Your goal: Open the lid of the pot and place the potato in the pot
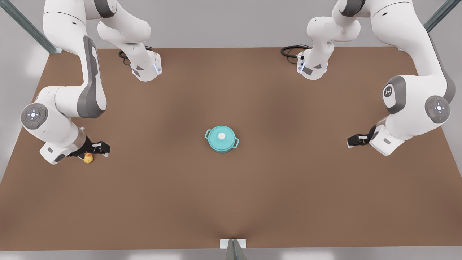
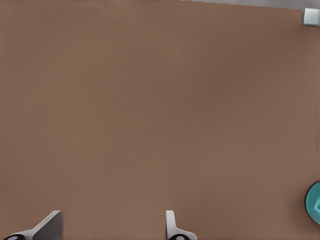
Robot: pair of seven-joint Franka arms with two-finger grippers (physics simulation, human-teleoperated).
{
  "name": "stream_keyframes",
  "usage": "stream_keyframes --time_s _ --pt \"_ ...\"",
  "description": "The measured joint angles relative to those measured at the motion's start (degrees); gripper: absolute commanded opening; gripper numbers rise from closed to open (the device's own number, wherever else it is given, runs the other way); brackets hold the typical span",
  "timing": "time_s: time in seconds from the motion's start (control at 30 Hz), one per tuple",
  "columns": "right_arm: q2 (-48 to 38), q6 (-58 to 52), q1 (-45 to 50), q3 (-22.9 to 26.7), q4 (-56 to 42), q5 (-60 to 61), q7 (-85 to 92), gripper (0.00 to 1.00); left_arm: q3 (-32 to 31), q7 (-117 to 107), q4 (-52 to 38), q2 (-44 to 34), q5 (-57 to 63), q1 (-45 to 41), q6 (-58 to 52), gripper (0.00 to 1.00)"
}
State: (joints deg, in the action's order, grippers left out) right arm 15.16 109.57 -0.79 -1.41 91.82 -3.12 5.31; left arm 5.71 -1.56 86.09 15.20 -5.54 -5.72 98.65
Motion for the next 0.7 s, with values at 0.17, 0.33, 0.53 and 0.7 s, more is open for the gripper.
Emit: stream_keyframes --time_s 0.17,0.33,0.53,0.7 --pt "-0.5 0.2 -0.2 0.2 1.3 0.1 0.8 1.0 -0.1 -1.2 -0.6 1.4 1.1 -5.5 1.7 1.0" --pt "-4.1 0.0 -1.8 0.5 7.5 -0.2 1.4 1.0 -7.4 -8.4 -13.5 9.8 2.5 -25.2 1.6 1.0" --pt "-9.2 0.1 -1.0 0.1 16.5 -3.9 2.3 1.0 -10.3 -20.5 -15.7 19.6 4.9 -33.9 2.5 1.0" --pt "-6.6 3.7 -5.0 0.2 17.0 -4.8 4.8 1.0 -10.4 -30.1 -15.6 26.7 5.6 -38.1 8.1 1.0"
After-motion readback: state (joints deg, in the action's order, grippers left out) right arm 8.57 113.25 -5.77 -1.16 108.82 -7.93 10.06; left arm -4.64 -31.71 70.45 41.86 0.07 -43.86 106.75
